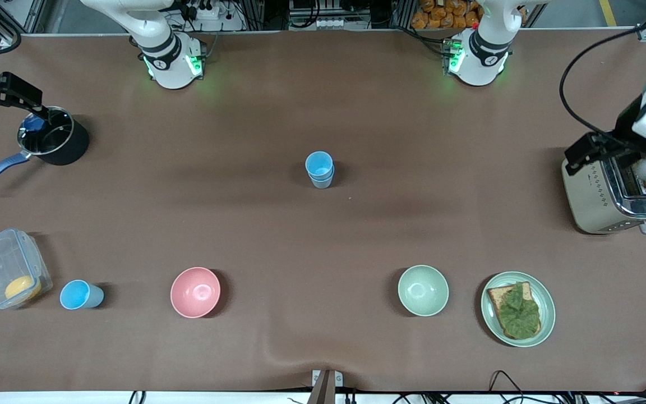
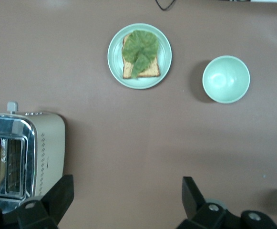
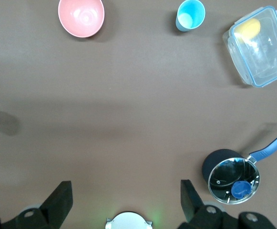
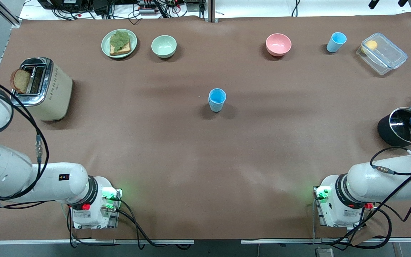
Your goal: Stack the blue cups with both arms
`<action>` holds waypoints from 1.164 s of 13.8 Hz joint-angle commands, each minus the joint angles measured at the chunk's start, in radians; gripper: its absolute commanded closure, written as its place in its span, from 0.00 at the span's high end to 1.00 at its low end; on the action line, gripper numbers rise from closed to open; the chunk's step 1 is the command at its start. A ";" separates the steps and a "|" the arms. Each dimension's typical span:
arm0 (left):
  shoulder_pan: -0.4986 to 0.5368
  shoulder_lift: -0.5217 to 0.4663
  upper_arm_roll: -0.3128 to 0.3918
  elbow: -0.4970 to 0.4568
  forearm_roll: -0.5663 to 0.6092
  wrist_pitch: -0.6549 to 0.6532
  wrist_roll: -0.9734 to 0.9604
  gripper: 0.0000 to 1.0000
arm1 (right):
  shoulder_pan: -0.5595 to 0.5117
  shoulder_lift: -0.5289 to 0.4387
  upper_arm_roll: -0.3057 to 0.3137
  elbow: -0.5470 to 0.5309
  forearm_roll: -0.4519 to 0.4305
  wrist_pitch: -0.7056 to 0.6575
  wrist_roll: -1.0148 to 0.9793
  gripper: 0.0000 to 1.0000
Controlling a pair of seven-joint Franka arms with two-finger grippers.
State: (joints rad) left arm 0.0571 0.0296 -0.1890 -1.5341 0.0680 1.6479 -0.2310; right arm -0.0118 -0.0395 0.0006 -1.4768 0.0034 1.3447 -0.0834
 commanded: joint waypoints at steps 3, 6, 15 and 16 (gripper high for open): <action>-0.088 -0.023 0.114 -0.009 -0.036 -0.030 0.027 1.00 | -0.011 -0.065 -0.002 0.007 -0.006 -0.097 0.008 1.00; -0.089 -0.019 0.114 -0.008 -0.048 -0.030 0.025 1.00 | -0.011 -0.118 -0.002 0.015 -0.003 -0.162 0.004 1.00; -0.080 -0.039 0.111 -0.003 -0.091 -0.099 0.024 1.00 | -0.025 -0.097 -0.005 0.013 0.055 -0.099 -0.002 1.00; -0.077 -0.042 0.109 -0.003 -0.091 -0.102 0.024 1.00 | -0.024 -0.096 -0.004 0.010 0.055 -0.092 -0.004 1.00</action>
State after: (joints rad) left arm -0.0219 0.0149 -0.0874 -1.5380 0.0027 1.5719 -0.2286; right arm -0.0198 -0.1384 -0.0093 -1.4613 0.0316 1.2423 -0.0833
